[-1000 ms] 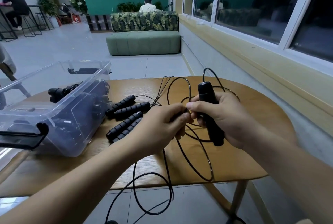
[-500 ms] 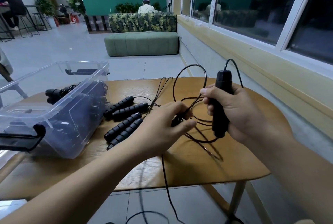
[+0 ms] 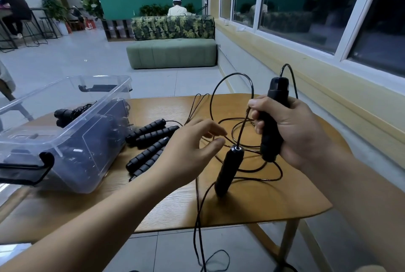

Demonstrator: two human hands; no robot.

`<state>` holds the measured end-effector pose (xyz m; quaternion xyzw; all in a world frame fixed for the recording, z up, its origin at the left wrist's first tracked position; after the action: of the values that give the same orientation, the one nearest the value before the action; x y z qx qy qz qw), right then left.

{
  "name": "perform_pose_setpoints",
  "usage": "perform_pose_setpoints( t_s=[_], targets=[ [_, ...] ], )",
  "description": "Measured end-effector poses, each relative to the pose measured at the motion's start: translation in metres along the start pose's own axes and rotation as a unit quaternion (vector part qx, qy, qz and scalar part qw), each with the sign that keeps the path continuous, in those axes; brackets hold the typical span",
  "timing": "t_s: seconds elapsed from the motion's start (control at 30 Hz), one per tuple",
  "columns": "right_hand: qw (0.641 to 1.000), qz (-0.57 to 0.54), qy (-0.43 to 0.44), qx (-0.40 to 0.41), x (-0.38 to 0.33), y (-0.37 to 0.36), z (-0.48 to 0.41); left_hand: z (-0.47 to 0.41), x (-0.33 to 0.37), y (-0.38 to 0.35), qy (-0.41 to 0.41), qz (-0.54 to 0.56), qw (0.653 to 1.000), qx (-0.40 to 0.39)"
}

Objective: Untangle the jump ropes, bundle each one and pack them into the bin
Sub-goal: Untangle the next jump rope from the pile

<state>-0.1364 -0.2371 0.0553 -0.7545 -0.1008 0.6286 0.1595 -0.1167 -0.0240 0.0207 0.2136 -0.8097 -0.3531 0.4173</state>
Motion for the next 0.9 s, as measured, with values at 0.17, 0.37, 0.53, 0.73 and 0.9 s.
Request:
perform_pose_setpoints(
  t_s=[0.17,0.37,0.53,0.73,0.9],
  targets=[
    [1.000,-0.010,-0.005,-0.005,0.001,-0.004,0.001,0.004,0.013,-0.008,-0.033,0.032,0.996,-0.072],
    [0.996,-0.079,-0.032,0.020,0.000,0.002,-0.005,0.009,0.017,-0.024,-0.039,0.038,0.991,-0.122],
    [0.994,-0.088,-0.057,0.004,0.002,0.002,-0.005,0.011,0.021,-0.033,-0.016,0.061,0.990,-0.130],
    [0.992,-0.099,-0.074,0.005,0.003,0.002,-0.004,0.010,0.021,-0.036,0.014,0.070,0.991,-0.116],
    [0.992,-0.099,-0.082,-0.003,0.006,0.001,-0.004,0.011,0.020,-0.045,0.021,0.071,0.992,-0.103]
  ],
)
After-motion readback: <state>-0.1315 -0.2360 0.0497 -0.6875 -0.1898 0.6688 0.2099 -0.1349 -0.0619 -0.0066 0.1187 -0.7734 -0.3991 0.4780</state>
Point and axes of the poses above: each hand's wrist, its own z-axis away from the middle knuckle, its own y-axis out of the back of the hand, x = y × z, the point moved 3 cm from there along -z, towards the middle knuckle, and after that the axes turned 10 degrees about -z, right-handed, at the moved point
